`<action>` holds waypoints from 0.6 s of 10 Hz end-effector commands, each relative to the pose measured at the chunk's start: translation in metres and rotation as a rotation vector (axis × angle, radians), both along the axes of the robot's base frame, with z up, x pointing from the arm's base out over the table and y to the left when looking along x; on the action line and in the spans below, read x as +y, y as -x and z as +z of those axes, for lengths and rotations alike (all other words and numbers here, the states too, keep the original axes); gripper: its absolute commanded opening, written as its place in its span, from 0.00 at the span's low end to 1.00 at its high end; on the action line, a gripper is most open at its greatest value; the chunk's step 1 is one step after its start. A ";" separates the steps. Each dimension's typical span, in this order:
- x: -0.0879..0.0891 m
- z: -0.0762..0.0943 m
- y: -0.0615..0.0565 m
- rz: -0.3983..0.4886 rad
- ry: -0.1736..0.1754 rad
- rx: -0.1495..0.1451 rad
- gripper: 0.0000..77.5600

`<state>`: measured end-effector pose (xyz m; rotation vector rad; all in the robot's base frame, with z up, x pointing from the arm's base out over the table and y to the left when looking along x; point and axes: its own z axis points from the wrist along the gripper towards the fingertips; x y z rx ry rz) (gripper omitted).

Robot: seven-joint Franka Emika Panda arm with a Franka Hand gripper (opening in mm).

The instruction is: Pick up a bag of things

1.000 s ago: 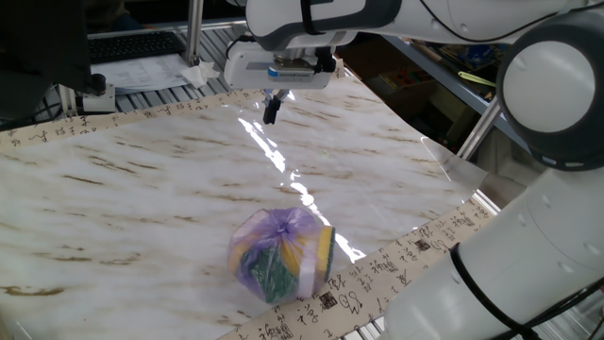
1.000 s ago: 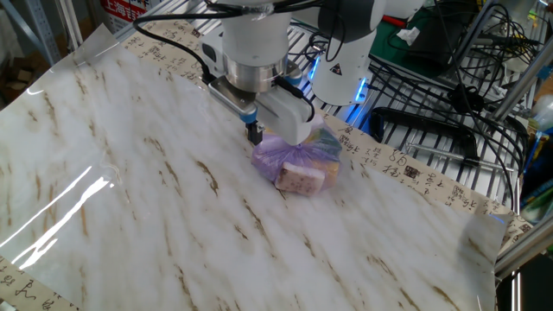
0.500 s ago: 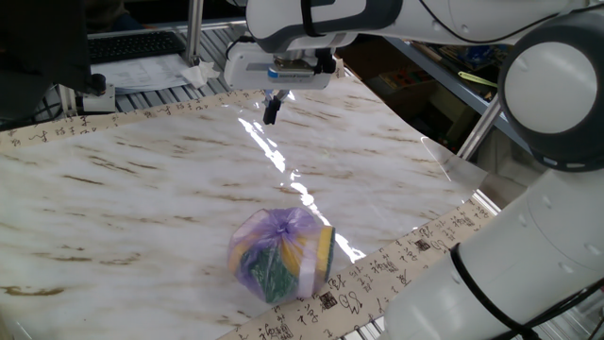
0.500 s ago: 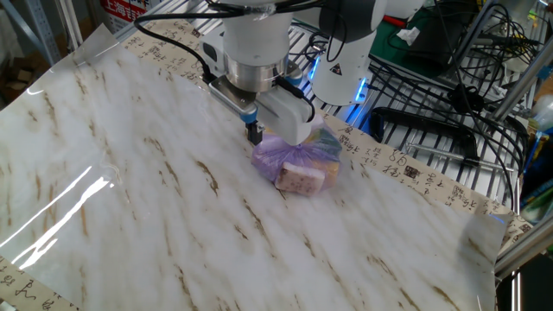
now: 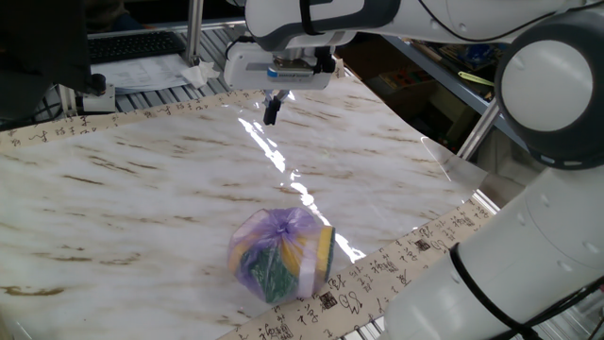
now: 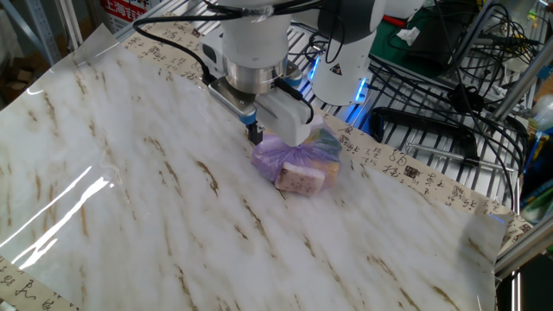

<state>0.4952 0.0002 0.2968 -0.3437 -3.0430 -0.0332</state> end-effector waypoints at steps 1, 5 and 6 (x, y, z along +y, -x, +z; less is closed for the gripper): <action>0.000 0.003 -0.002 -0.018 -0.014 0.026 0.00; 0.001 0.002 -0.001 -0.004 -0.013 0.016 0.00; 0.001 0.002 -0.001 -0.004 -0.013 0.016 0.00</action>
